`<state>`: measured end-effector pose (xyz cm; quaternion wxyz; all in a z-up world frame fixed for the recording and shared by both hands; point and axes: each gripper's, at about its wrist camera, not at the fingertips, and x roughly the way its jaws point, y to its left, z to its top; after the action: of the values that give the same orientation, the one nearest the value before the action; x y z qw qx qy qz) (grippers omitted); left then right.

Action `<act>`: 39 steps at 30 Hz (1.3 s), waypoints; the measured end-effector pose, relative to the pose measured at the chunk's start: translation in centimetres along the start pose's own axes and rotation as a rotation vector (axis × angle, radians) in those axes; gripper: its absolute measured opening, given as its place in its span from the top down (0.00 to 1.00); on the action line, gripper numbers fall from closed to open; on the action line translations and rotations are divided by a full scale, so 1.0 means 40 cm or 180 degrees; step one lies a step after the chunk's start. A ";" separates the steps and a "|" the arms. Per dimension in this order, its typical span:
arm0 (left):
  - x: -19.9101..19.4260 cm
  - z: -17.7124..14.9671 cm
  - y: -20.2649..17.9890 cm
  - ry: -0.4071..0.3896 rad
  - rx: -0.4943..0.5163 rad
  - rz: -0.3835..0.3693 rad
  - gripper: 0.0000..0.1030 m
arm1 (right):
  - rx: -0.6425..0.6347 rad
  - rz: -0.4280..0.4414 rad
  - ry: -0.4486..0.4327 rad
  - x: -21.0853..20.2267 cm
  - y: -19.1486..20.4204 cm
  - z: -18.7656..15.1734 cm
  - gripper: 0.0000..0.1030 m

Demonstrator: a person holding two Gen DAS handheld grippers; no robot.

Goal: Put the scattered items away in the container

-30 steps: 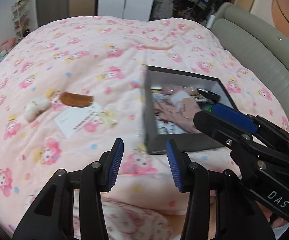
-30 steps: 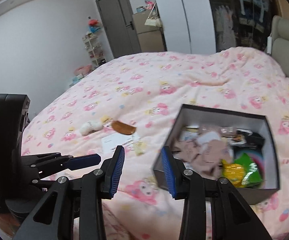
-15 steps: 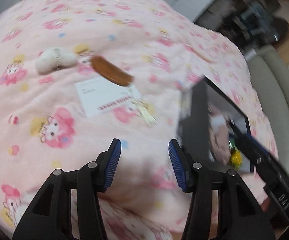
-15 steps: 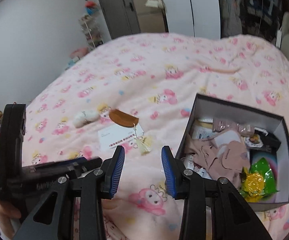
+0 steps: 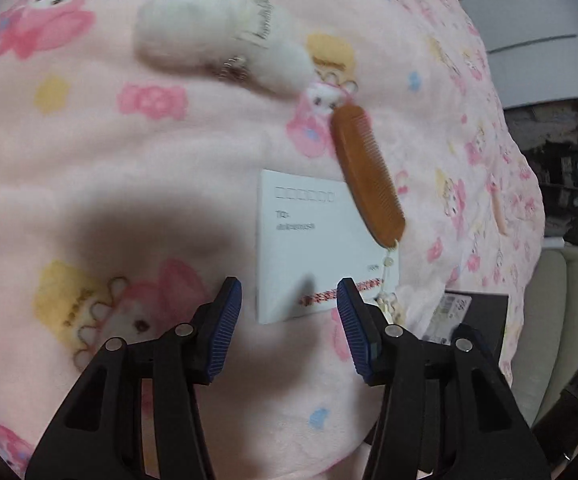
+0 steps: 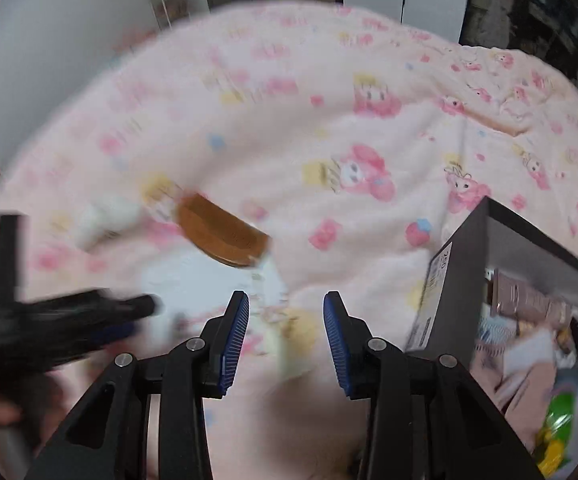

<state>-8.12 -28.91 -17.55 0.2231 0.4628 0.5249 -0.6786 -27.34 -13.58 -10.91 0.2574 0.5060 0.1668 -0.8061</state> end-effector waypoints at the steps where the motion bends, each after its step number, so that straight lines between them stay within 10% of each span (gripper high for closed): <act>1: -0.022 -0.004 -0.002 -0.0179 0.0007 0.0041 0.53 | 0.0064 0.0025 0.0023 0.016 -0.007 0.000 0.66; 4: -0.048 -0.005 -0.007 -0.0558 0.0055 0.0200 0.53 | 0.0353 0.0308 0.0176 0.066 -0.024 0.014 0.66; 8: 0.044 0.015 0.038 -0.0027 -0.0299 -0.0024 0.53 | 0.0345 0.0203 0.0349 0.143 -0.007 0.043 0.66; 14: 0.040 0.004 0.045 -0.0152 -0.0398 -0.0132 0.60 | 0.0486 0.0241 0.0563 0.233 -0.011 0.065 0.66; 20: 0.076 0.004 0.020 0.0103 -0.0424 -0.0311 0.56 | 0.0302 0.0847 0.0735 0.194 0.028 0.020 0.73; 29: 0.032 -0.007 0.017 -0.0234 -0.0453 -0.0131 0.56 | 0.0193 0.0662 0.0515 0.092 0.032 0.004 0.73; 39: 0.092 0.018 0.032 0.0004 -0.0516 -0.0301 0.59 | 0.0224 0.0833 0.0654 0.151 0.021 -0.008 0.79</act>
<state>-9.12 -29.36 -21.37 0.2272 0.4183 0.5996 -0.6433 -28.76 -15.60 -16.51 0.3239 0.6119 0.0967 -0.7151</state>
